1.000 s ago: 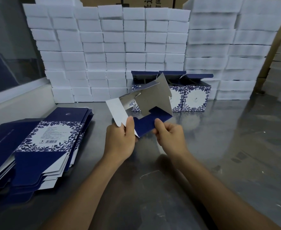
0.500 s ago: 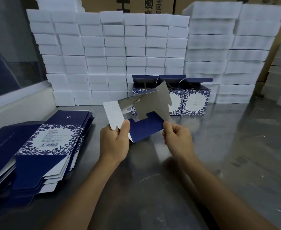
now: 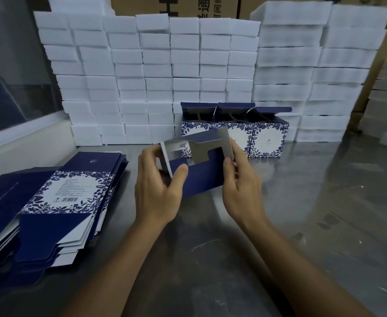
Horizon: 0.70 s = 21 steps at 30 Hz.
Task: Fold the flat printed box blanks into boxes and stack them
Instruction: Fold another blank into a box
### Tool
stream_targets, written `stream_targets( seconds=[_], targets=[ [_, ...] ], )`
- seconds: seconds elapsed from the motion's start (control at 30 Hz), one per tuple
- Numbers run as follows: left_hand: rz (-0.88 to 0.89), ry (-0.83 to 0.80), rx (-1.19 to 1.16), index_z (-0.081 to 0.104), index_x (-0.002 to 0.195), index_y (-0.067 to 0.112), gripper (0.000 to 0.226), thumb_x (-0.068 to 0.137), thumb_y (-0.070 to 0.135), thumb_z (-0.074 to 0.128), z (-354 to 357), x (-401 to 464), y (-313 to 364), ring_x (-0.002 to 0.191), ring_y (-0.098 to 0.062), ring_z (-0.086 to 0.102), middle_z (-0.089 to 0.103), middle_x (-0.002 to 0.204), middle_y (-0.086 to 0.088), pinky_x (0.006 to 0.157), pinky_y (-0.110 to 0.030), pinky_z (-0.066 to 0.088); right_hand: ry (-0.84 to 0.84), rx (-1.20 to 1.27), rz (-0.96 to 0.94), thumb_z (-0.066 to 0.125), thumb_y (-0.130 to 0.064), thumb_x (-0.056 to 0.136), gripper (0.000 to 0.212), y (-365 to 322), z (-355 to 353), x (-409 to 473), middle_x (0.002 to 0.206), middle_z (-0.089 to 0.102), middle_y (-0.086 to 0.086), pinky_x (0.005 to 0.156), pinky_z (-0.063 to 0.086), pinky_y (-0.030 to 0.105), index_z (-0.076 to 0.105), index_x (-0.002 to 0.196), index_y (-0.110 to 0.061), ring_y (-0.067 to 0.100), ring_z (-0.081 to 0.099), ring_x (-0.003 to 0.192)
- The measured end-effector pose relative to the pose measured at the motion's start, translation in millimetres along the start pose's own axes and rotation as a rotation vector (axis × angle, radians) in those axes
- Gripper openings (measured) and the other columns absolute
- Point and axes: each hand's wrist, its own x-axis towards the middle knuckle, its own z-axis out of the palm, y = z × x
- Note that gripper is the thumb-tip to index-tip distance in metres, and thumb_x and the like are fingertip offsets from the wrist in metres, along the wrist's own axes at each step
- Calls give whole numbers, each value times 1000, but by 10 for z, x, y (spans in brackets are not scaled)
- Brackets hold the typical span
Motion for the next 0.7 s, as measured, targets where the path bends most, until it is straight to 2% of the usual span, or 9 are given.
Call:
stream_targets(
  seconds=[0.07, 0.17, 0.23, 0.3, 0.37, 0.43, 0.53, 0.63, 0.7],
  targets=[
    [-49, -28, -28, 41, 124, 41, 53, 76, 54, 57, -9, 26, 31, 101, -9, 60, 59, 116, 9, 84, -49, 53, -10, -16, -36, 41, -16, 106, 52, 6, -4, -2, 142, 56, -15, 102, 49, 39, 37, 152, -38, 8, 56, 123],
    [-126, -57, -11, 44, 123, 47, 50, 75, 54, 58, -5, 51, 85, 98, -17, 62, 61, 114, 7, 85, -50, 53, -38, -59, -70, 42, -13, 106, 53, 36, -2, -2, 133, 52, -22, 99, 48, 31, 35, 153, -36, 0, 53, 117],
    [-160, -28, -47, 48, 112, 50, 37, 77, 50, 59, 12, 63, 123, 95, -20, 62, 59, 112, 7, 80, -37, 54, -54, -77, -89, 42, -13, 106, 52, 48, -4, 2, 132, 49, -24, 97, 45, 24, 36, 153, -34, -8, 48, 114],
    [-187, 16, -94, 49, 99, 50, 25, 77, 49, 59, 25, 90, 166, 92, -14, 60, 56, 109, 11, 69, -14, 46, -75, -67, -112, 41, -16, 106, 51, 32, -2, 1, 137, 50, -21, 97, 47, 26, 36, 153, -35, -7, 49, 117],
    [-232, 48, -146, 51, 95, 46, 19, 78, 49, 58, 36, 117, 183, 91, -2, 57, 54, 110, 12, 67, -11, 41, -98, -37, -128, 40, -19, 104, 52, 8, 5, -14, 145, 50, -15, 100, 48, 33, 35, 151, -40, -1, 48, 126],
    [-254, 49, -155, 56, 100, 44, 17, 84, 45, 60, 47, 115, 179, 87, 11, 53, 51, 112, 12, 66, -9, 40, -127, -14, -132, 41, -22, 102, 52, -11, 13, -29, 147, 49, -13, 103, 48, 38, 32, 147, -46, 2, 47, 131],
    [-236, 51, -133, 59, 104, 40, 13, 91, 39, 60, 61, 101, 153, 84, 21, 48, 46, 110, 14, 65, 2, 35, -159, 11, -141, 46, -24, 98, 54, -9, 12, -37, 147, 47, -13, 106, 46, 36, 31, 145, -47, 3, 46, 132],
    [-261, 79, -152, 57, 95, 38, 8, 94, 46, 56, 58, 119, 159, 83, 20, 48, 50, 110, 8, 65, 1, 35, -204, 41, -171, 51, -34, 95, 54, 15, 4, -50, 149, 45, -7, 106, 44, 29, 38, 146, -41, 6, 44, 135],
    [-279, 99, -155, 54, 87, 38, 13, 95, 48, 54, 56, 126, 145, 85, 10, 51, 53, 113, 2, 68, -8, 37, -215, 54, -172, 48, -44, 95, 50, 22, 20, -58, 149, 44, -3, 106, 42, 23, 48, 143, -33, 7, 43, 137]
  ],
)
